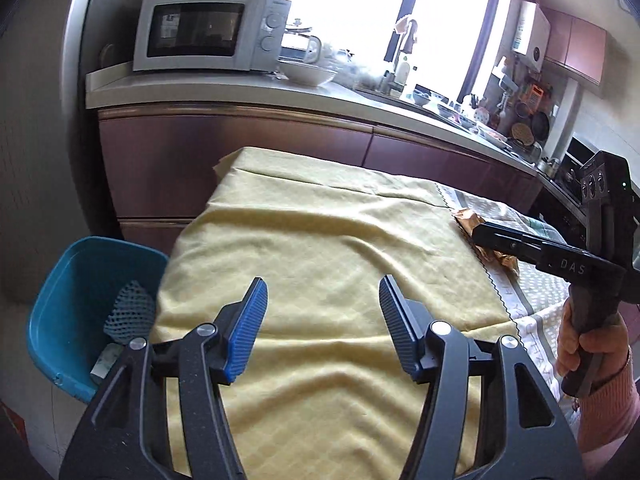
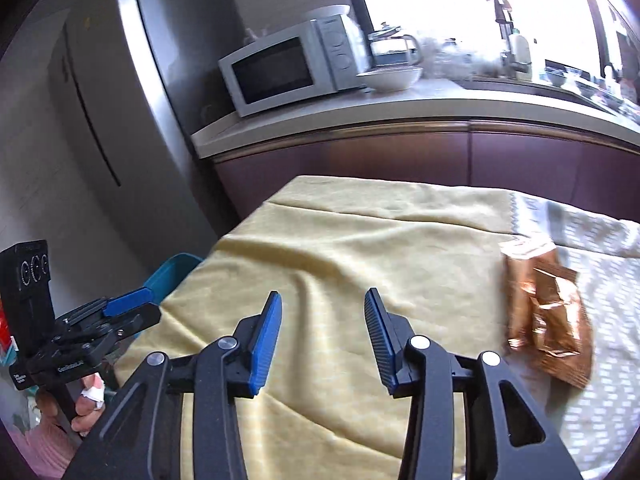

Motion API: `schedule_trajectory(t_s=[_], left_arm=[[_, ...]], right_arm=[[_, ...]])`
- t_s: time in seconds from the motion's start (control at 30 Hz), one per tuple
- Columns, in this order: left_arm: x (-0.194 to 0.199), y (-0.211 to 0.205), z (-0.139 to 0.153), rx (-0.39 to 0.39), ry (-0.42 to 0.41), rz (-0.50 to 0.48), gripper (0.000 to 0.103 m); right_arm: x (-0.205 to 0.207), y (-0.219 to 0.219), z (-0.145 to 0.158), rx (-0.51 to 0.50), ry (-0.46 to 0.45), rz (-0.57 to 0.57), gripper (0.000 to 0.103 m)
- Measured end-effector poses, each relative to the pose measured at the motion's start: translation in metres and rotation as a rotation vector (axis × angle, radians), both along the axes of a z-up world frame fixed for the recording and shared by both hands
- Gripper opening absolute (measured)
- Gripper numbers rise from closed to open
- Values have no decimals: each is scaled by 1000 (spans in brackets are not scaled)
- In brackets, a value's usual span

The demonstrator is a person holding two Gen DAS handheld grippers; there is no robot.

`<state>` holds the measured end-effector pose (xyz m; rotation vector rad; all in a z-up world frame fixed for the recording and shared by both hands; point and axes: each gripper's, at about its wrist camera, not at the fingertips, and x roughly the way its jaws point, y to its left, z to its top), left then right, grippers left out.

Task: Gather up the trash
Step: 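Move both open tools back over the table toward the copper wrappers, then close the left tool on one copper wrapper while the right tool grasps another wrapper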

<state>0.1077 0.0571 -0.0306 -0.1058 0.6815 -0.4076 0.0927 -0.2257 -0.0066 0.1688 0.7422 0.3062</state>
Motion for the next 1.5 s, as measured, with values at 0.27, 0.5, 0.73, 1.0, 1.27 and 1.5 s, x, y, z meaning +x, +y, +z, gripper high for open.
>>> schedule_trajectory(t_s=[0.27, 0.5, 0.73, 1.0, 1.27, 1.5], left_arm=[[9, -69, -6, 52, 14, -122, 58], [22, -111, -9, 80, 33, -186, 58], [37, -151, -11, 118, 48, -243, 58], [62, -200, -14, 120, 89, -333, 58], [93, -267, -32, 117, 185, -417, 53], [121, -304, -50, 98, 277, -431, 48]], right_arm=[[-2, -88, -22, -145, 38, -255, 62], [2, -99, -42, -268, 52, -255, 62], [8, -97, -54, -372, 87, -231, 48], [-2, -131, -51, -251, 91, -258, 40], [-13, -159, -48, -158, 80, -286, 39], [-20, -178, -49, -99, 71, -295, 39]])
